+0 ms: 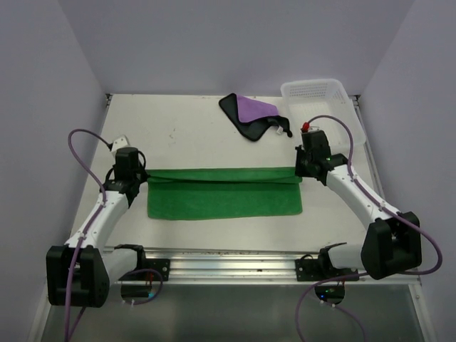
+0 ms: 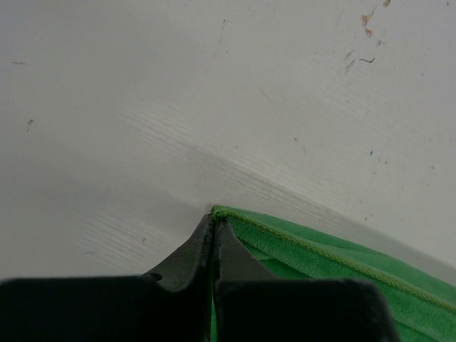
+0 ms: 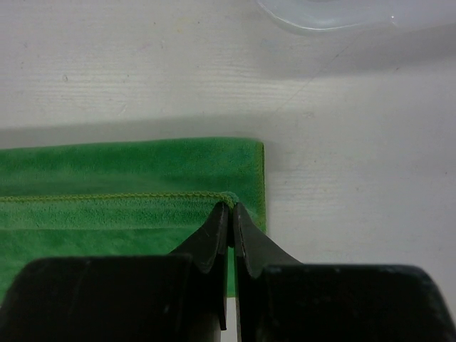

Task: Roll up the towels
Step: Fold the towel

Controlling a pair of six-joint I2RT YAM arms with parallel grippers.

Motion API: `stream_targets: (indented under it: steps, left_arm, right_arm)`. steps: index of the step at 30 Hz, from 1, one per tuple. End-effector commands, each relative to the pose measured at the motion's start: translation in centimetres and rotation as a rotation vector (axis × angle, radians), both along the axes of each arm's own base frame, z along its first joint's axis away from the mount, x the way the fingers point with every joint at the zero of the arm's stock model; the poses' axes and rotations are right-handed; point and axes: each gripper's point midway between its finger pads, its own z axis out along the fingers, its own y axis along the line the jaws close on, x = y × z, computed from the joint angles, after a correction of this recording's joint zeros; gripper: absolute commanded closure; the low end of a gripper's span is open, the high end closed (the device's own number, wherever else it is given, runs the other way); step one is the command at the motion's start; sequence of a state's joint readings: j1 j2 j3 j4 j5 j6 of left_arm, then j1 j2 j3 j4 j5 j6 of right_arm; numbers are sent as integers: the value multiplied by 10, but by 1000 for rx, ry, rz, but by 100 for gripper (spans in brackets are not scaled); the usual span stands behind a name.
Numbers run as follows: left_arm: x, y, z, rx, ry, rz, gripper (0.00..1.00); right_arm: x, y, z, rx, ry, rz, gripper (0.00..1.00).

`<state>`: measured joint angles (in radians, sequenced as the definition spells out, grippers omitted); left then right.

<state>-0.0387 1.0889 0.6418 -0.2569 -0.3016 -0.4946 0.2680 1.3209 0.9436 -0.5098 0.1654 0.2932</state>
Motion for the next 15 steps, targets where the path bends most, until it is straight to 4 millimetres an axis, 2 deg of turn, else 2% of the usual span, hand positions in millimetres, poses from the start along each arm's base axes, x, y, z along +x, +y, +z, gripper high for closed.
stream_targets:
  steps: [1,5,10,15]
  left_arm:
    - [-6,11,-5,2,-1,79,100]
    - [-11,4,-11,-53,-3,80,100]
    - [-18,7,-10,-58,-10,117,100]
    - [-26,7,-19,-73,9,137,100]
  right_arm:
    - [-5,-11,7,-23,-25,-42,100]
    - [-10,-12,2,-26,-6,-47,100]
    - [-16,-14,1,-23,3,-58,100]
    - [-24,-15,-3,-16,15,-61,100]
